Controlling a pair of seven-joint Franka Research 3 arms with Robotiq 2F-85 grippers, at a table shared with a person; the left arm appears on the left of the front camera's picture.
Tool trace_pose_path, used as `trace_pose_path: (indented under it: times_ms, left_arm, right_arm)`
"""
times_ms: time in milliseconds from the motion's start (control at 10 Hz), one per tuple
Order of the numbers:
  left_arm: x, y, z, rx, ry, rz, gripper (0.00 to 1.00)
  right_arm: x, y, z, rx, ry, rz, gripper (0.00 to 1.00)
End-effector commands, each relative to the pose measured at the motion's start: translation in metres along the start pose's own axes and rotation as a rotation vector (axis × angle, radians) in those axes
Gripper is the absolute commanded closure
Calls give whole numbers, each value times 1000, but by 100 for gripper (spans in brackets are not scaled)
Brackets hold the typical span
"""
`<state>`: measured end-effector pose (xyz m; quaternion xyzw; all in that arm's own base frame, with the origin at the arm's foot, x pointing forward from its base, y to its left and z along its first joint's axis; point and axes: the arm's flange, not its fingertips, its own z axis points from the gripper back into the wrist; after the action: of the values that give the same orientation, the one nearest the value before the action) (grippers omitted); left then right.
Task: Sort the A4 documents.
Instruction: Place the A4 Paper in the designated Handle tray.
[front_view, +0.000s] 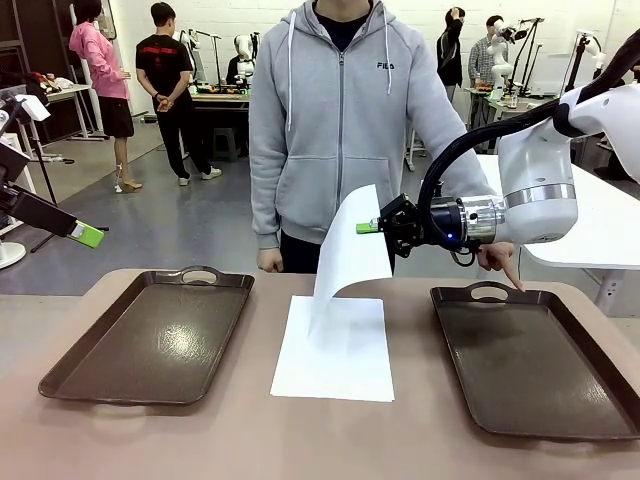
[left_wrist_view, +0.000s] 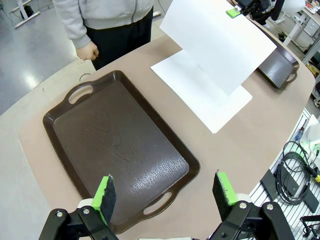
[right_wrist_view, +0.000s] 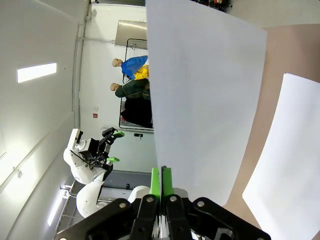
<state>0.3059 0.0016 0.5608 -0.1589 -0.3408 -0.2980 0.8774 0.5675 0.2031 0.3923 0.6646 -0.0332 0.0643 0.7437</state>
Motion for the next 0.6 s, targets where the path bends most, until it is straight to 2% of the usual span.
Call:
trace_pose_path:
  times_ms: [0,400,500]
  left_arm:
    - [0,0,-1,2,2,1,0]
    - [0,0,-1,2,2,1,0]
    - [0,0,-1,2,2,1,0]
  right_arm:
    - [0,0,0,-2,-2,0,100]
    - [0,0,0,0,0,0,99]
    - [-29,21,-11,-16,38,66,99]
